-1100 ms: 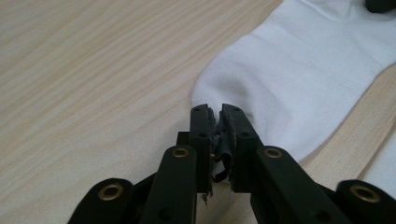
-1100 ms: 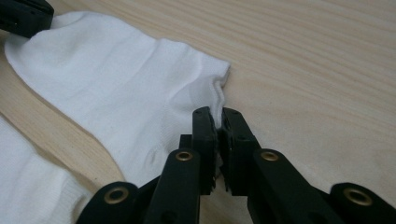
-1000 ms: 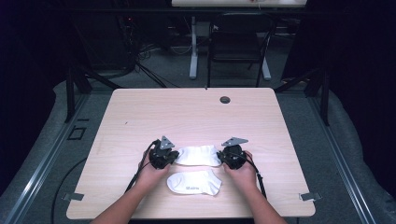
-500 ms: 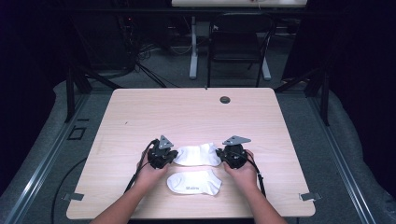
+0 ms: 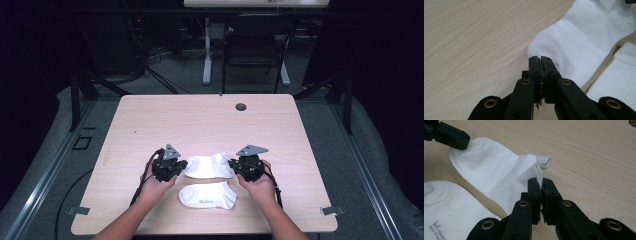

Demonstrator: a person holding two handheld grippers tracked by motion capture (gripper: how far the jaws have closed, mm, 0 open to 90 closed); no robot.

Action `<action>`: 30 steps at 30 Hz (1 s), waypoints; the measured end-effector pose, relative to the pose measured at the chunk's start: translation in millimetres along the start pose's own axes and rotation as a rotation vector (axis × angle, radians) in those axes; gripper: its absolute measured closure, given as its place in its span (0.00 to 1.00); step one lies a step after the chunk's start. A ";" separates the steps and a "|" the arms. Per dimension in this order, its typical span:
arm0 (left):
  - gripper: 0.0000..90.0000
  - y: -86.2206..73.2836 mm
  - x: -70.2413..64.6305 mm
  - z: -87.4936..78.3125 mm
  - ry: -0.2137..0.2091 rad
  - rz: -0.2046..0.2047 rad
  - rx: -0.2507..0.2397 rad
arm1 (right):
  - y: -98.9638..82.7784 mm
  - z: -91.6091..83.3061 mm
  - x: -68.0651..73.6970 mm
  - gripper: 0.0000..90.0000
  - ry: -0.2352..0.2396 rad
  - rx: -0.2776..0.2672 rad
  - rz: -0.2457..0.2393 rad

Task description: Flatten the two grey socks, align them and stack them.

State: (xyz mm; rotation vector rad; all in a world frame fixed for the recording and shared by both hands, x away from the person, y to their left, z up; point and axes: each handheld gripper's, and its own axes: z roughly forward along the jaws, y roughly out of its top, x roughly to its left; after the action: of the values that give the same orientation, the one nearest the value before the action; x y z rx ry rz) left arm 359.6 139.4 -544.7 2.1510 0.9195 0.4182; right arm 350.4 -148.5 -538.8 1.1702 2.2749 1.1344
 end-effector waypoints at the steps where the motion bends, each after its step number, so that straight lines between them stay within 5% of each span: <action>1: 0.97 0.1 -1.2 -1.6 -0.002 0.004 -0.003 | -0.1 -1.0 0.6 0.96 0.006 0.005 -0.003; 18: 0.97 -13.2 -23.6 -21.2 -0.051 0.021 -0.021 | -9.7 -17.6 23.1 0.96 0.030 0.033 -0.045; 30: 0.97 -30.2 -26.8 -40.5 -0.079 0.007 -0.024 | -19.6 -30.1 38.6 0.96 0.077 0.042 -0.054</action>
State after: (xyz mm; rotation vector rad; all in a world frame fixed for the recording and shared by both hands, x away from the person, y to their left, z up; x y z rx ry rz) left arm 304.6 154.6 -540.3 2.1343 0.8592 0.3440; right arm 298.8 -139.5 -533.3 1.0913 2.3840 1.1358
